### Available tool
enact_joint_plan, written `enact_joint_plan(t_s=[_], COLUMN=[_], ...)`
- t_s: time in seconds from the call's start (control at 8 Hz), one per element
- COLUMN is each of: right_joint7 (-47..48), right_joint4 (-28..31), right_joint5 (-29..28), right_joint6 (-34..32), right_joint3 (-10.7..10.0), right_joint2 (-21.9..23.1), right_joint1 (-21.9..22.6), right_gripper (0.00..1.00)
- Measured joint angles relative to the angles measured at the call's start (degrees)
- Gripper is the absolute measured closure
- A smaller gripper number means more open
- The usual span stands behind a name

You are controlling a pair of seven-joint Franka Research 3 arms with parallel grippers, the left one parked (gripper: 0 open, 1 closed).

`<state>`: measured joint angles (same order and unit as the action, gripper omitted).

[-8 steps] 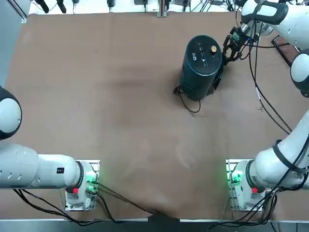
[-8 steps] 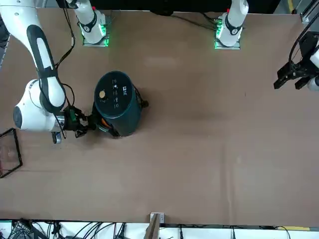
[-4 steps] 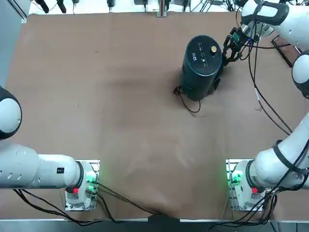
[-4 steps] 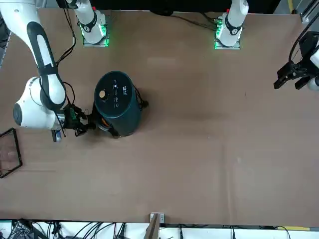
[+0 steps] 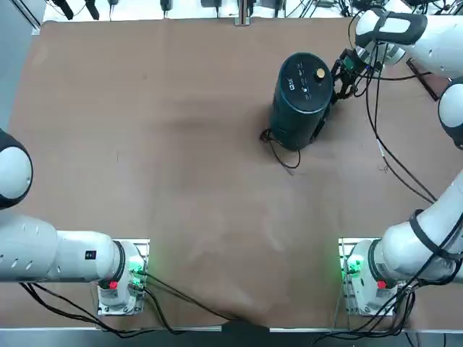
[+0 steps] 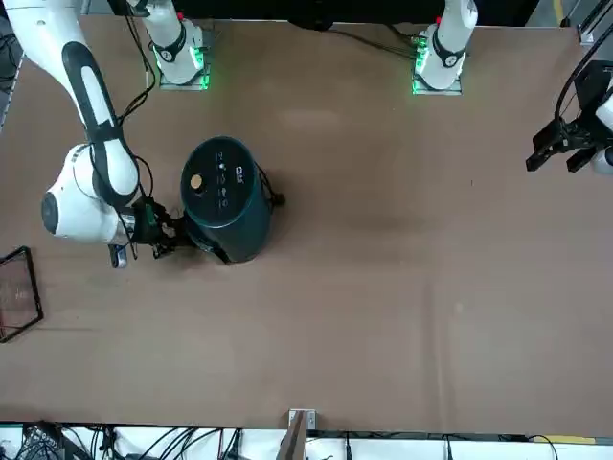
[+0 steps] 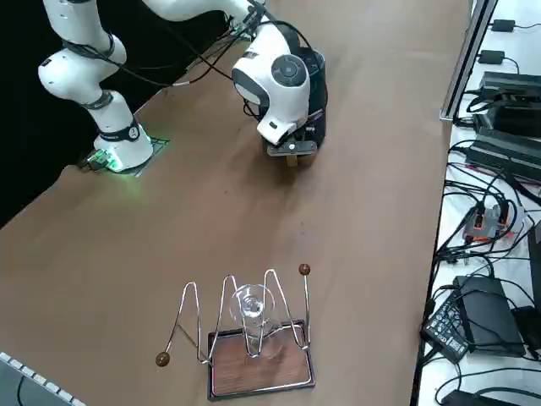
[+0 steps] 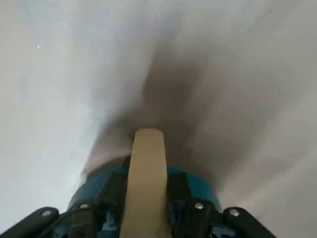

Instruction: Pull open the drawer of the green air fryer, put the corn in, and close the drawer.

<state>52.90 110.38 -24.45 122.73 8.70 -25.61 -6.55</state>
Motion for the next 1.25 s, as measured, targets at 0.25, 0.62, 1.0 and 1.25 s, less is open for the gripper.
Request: enact_joint_plan(t_s=[0.25, 0.62, 1.0, 1.25], right_joint7=[0.0, 0.2, 0.3, 0.2], right_joint4=[0.3, 0.7, 0.9, 0.9], right_joint5=[-0.6, -1.2, -1.2, -1.4], right_joint6=[-0.1, -0.3, -0.3, -0.3], right_joint3=[0.0, 0.2, 0.1, 0.3], right_joint2=[0.5, 1.0, 1.1, 1.2], right_joint1=[0.0, 1.0, 1.0, 1.3], right_gripper=[0.55, 0.55, 0.55, 0.37])
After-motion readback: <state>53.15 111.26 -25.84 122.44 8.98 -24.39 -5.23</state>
